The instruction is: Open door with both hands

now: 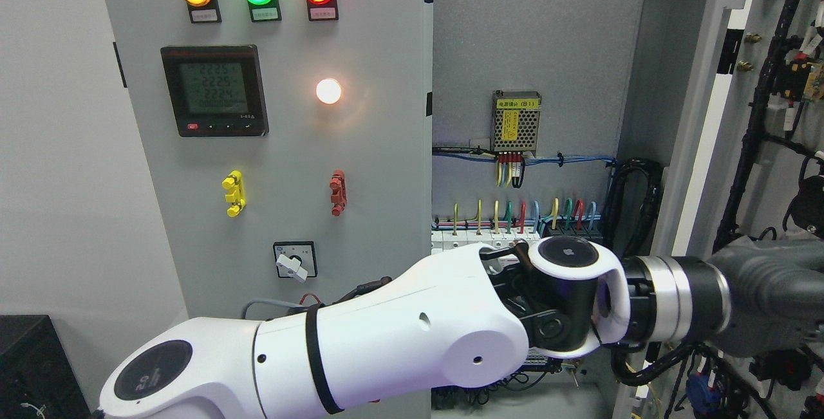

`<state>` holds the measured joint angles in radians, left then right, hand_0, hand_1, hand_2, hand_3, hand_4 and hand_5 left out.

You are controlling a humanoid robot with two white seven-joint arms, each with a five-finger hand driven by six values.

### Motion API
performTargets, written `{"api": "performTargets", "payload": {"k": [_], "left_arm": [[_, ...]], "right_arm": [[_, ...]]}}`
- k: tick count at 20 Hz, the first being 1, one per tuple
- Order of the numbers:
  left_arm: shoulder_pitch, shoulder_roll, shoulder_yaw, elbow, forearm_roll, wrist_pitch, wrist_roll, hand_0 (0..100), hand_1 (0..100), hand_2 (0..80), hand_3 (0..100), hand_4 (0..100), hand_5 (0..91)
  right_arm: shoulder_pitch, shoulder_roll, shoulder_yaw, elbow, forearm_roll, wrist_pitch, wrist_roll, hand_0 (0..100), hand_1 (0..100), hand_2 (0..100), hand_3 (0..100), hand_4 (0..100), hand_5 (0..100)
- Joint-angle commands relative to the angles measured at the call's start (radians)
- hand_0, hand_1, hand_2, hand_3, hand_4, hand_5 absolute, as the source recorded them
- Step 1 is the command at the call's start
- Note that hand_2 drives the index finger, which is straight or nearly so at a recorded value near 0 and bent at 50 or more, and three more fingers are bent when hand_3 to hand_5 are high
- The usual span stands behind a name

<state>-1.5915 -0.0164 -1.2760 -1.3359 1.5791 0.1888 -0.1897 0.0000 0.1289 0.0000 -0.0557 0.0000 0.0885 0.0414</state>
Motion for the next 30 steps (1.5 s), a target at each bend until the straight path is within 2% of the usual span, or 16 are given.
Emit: {"api": "performTargets", "payload": {"k": [1,4,7,9,12,15,17,19,21,26,30], "left_arm": [[0.096,0.304,0.046,-0.179,-0.005,0.011,-0.002,12,56,0.0,0,0,0.0],[0.195,0.418,0.044,-0.268,-0.079,0.011,-0.002,12,56,0.0,0,0,0.0],[0.347,0.519,0.043,-0.348,-0.174,0.014,-0.004,12,56,0.0,0,0,0.0],[0.459,0.570,0.043,-0.379,-0.267,0.014,-0.004,12,56,0.0,0,0,0.0],[0.644,0.645,0.041,-0.399,-0.405,0.012,-0.033,12,56,0.0,0,0,0.0],[0.848,0.713,0.044,-0.391,-0.574,-0.003,-0.046,12,56,0.0,0,0,0.0],[0.985,0.742,0.047,-0.379,-0.646,-0.008,-0.047,12,56,0.0,0,0,0.0],[1.085,0.756,0.049,-0.336,-0.677,-0.023,-0.045,12,56,0.0,0,0,0.0],[1.162,0.760,0.047,-0.264,-0.680,-0.052,-0.042,12,56,0.0,0,0,0.0],[1.335,0.759,0.043,-0.036,-0.737,-0.207,-0.048,12,56,0.0,0,0,0.0],[1.398,0.747,0.041,0.153,-0.726,-0.244,-0.048,12,56,0.0,0,0,0.0]], "right_arm": [[-0.009,0.000,0.020,0.000,0.026,0.001,0.000,10,13,0,0,0,0],[-0.009,0.000,0.018,-0.001,0.026,0.001,0.000,10,13,0,0,0,0],[-0.009,0.000,0.018,0.000,0.026,0.001,0.000,10,13,0,0,0,0],[-0.009,0.000,0.020,0.000,0.026,0.001,0.000,10,13,0,0,0,0],[-0.009,0.000,0.020,0.000,0.026,0.001,0.000,10,13,0,0,0,0],[-0.009,0.000,0.018,0.000,0.026,0.001,0.000,10,13,0,0,0,0],[-0.009,0.000,0.018,-0.001,0.026,0.001,0.000,10,13,0,0,0,0],[-0.009,0.000,0.018,0.000,0.026,0.001,0.000,10,13,0,0,0,0],[-0.009,0.000,0.020,0.000,0.026,0.001,0.000,10,13,0,0,0,0],[-0.009,0.000,0.018,0.000,0.026,0.001,0.000,10,13,0,0,0,0],[-0.009,0.000,0.020,0.000,0.026,0.001,0.000,10,13,0,0,0,0]]}}
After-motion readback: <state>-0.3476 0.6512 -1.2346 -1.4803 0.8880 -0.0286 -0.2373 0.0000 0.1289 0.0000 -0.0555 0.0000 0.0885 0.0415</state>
